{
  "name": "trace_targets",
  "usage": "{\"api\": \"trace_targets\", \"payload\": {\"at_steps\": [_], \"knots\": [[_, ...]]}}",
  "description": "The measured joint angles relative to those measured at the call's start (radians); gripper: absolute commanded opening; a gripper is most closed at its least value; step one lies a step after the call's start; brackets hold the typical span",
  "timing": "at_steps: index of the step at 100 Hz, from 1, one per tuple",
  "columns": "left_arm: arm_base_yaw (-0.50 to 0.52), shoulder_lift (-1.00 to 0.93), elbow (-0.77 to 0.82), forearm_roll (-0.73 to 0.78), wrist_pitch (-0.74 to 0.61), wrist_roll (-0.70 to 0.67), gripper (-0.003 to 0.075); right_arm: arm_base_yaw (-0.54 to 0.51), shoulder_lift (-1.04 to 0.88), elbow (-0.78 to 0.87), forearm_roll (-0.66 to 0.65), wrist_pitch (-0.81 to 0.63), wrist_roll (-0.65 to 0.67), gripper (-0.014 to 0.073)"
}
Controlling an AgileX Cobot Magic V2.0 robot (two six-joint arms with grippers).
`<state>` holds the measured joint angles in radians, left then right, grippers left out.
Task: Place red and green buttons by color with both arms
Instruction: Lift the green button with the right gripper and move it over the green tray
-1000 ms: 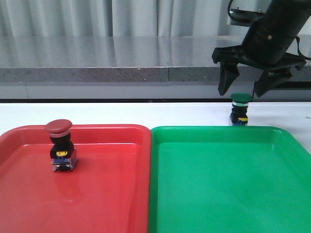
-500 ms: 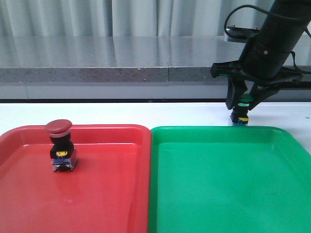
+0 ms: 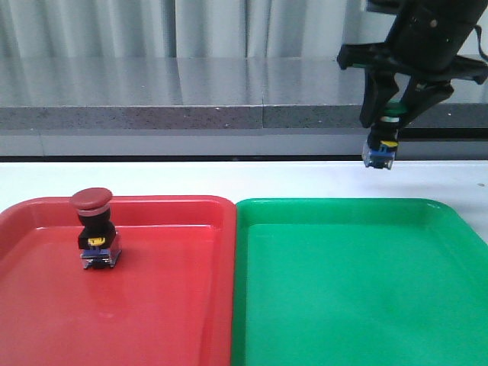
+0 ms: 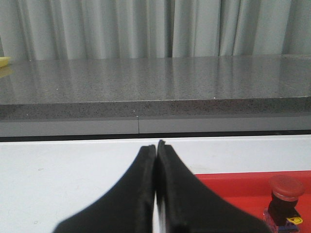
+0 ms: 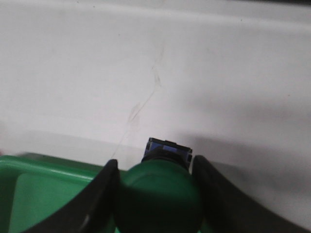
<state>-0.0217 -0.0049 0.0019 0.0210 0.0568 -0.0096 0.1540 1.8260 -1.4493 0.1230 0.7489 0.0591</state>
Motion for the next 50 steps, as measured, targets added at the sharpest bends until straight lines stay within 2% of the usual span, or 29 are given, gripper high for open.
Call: {"api": "trace_targets", "payload": {"at_steps": [24, 50], "knots": [[0.000, 0.000, 0.000, 0.000, 0.000, 0.000, -0.0019, 0.063, -0.086, 0.028, 0.000, 0.058, 0.004, 0.0269], [0.000, 0.000, 0.000, 0.000, 0.000, 0.000, -0.0020, 0.142, -0.161, 0.235, -0.007, -0.026, 0.069, 0.0269]]}}
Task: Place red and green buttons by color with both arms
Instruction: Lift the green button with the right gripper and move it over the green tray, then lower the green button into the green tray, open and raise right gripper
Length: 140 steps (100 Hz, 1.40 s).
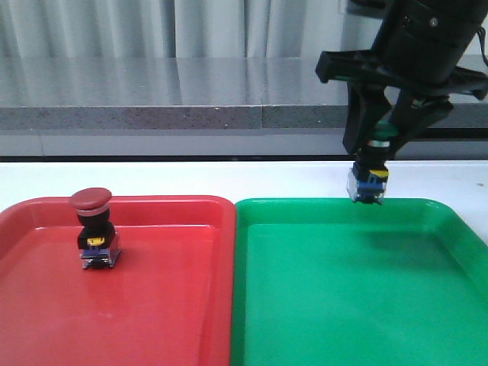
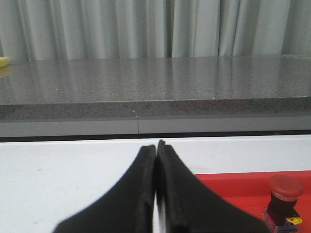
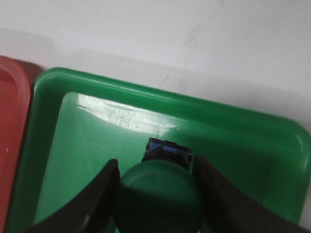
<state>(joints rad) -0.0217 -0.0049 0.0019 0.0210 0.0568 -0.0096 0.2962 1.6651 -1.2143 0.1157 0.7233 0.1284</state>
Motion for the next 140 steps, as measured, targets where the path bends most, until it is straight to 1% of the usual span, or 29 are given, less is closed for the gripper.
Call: {"api": "trace_targets", "payload": {"at_steps": [10, 24, 71, 76, 81, 93, 100, 105, 112, 130, 140], "knots": [[0.000, 0.000, 0.000, 0.001, 0.000, 0.000, -0.0019, 0.022, -0.009, 0.079, -0.002, -0.057, 0.017, 0.0269], [0.000, 0.000, 0.000, 0.001, 0.000, 0.000, -0.0019, 0.043, 0.000, 0.135, -0.002, -0.107, 0.031, 0.0269], [0.000, 0.000, 0.000, 0.001, 0.000, 0.000, -0.0019, 0.043, 0.063, 0.143, 0.004, -0.166, 0.040, 0.0271], [0.000, 0.000, 0.000, 0.001, 0.000, 0.000, -0.0019, 0.043, 0.068, 0.141, 0.005, -0.173, 0.040, 0.0288], [0.000, 0.000, 0.000, 0.001, 0.000, 0.000, -0.0019, 0.043, 0.068, 0.139, 0.008, -0.173, 0.040, 0.0328], [0.000, 0.000, 0.000, 0.001, 0.000, 0.000, -0.0019, 0.043, 0.076, 0.137, 0.014, -0.168, 0.040, 0.0482], [0.000, 0.000, 0.000, 0.001, 0.000, 0.000, -0.0020, 0.045, 0.082, 0.137, 0.019, -0.159, 0.040, 0.0554], [0.000, 0.000, 0.000, 0.001, 0.000, 0.000, -0.0019, 0.045, 0.082, 0.137, 0.018, -0.152, 0.040, 0.0587], [0.000, 0.000, 0.000, 0.001, 0.000, 0.000, -0.0019, 0.045, 0.082, 0.137, 0.018, -0.141, 0.040, 0.0604], [0.000, 0.000, 0.000, 0.001, 0.000, 0.000, -0.0019, 0.045, 0.080, 0.137, 0.018, -0.134, 0.040, 0.0603], [0.000, 0.000, 0.000, 0.001, 0.000, 0.000, -0.0019, 0.045, 0.043, 0.142, 0.018, -0.136, 0.042, 0.0603]]}}
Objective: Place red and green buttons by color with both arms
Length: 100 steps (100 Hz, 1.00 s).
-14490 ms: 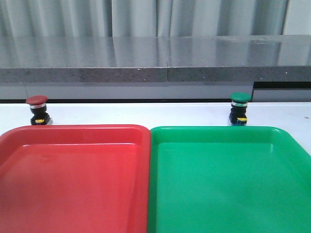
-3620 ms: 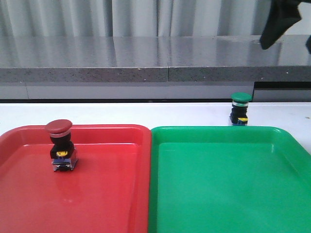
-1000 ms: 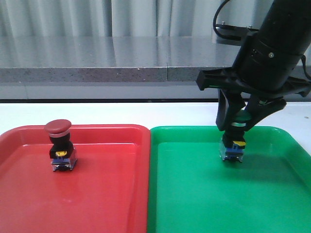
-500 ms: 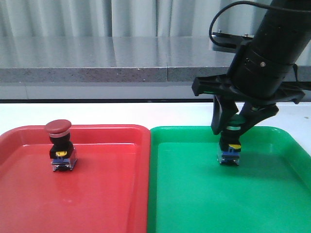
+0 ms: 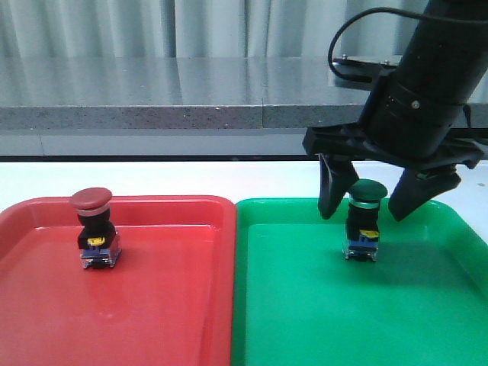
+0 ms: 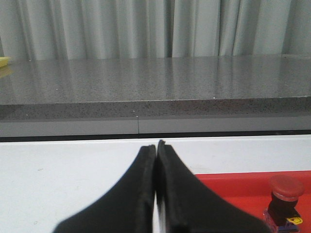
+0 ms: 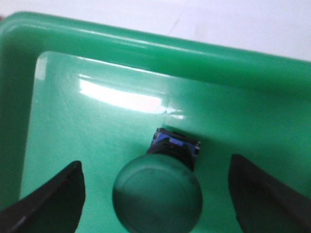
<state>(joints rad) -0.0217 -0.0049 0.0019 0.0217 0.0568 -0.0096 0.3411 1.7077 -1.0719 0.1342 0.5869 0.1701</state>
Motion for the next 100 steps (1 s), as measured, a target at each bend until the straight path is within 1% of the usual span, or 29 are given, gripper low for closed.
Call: {"api": "trace_targets", "payload": {"at_steps": [22, 53, 63, 76, 83, 87, 97, 100], "knots": [[0.000, 0.000, 0.000, 0.000, 0.000, 0.000, -0.0019, 0.000, -0.158, 0.001, -0.054, -0.051, 0.000, 0.0602], [0.000, 0.000, 0.000, 0.000, 0.000, 0.000, -0.0019, 0.000, -0.408, 0.005, -0.178, -0.047, 0.000, 0.0601], [0.000, 0.000, 0.000, 0.000, 0.000, 0.000, -0.0019, 0.000, -0.490, 0.038, -0.197, -0.046, 0.000, 0.0601], [0.000, 0.000, 0.000, 0.000, 0.000, 0.000, -0.0019, 0.000, -0.607, 0.126, -0.207, -0.048, 0.000, 0.0596], [0.000, 0.000, 0.000, 0.000, 0.000, 0.000, -0.0019, 0.000, -0.677, 0.185, -0.217, -0.051, 0.000, 0.0563], [0.000, 0.000, 0.000, 0.000, 0.000, 0.000, -0.0019, 0.000, -0.721, 0.222, -0.224, -0.050, 0.000, 0.0528], [0.000, 0.000, 0.000, 0.002, 0.000, 0.000, -0.0019, 0.000, -0.825, 0.307, -0.240, -0.050, 0.000, 0.0412], [0.000, 0.000, 0.000, 0.002, 0.000, 0.000, -0.0019, 0.000, -0.863, 0.331, -0.241, -0.050, 0.000, 0.0364]]}}
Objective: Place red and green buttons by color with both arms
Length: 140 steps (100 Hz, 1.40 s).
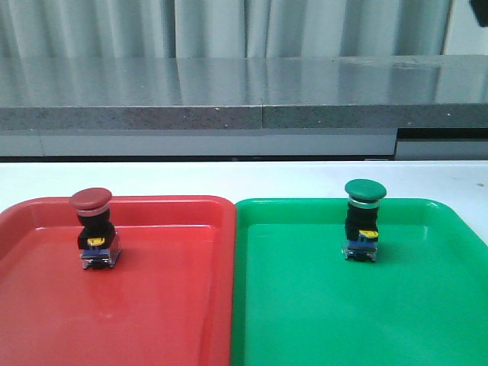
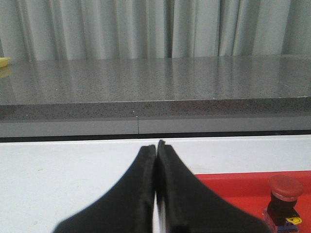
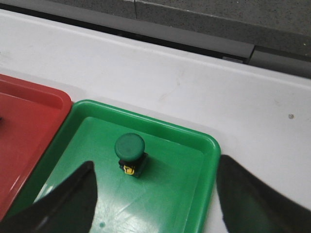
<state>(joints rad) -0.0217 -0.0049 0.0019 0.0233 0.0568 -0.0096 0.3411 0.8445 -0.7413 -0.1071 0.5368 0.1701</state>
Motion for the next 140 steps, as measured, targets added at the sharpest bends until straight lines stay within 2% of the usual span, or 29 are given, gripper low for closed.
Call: {"api": "trace_targets", "payload": {"at_steps": [23, 39, 54, 140], "knots": [[0.000, 0.000, 0.000, 0.000, 0.000, 0.000, -0.0019, 0.000, -0.256, 0.164, -0.005, 0.006, 0.000, 0.0079], [0.000, 0.000, 0.000, 0.000, 0.000, 0.000, -0.0019, 0.000, -0.375, 0.221, -0.006, 0.018, 0.000, -0.0073], [0.000, 0.000, 0.000, 0.000, 0.000, 0.000, -0.0019, 0.000, -0.422, 0.231, -0.006, 0.048, 0.000, -0.0069], [0.000, 0.000, 0.000, 0.000, 0.000, 0.000, -0.0019, 0.000, -0.424, 0.234, -0.008, 0.059, 0.000, -0.0069]]}}
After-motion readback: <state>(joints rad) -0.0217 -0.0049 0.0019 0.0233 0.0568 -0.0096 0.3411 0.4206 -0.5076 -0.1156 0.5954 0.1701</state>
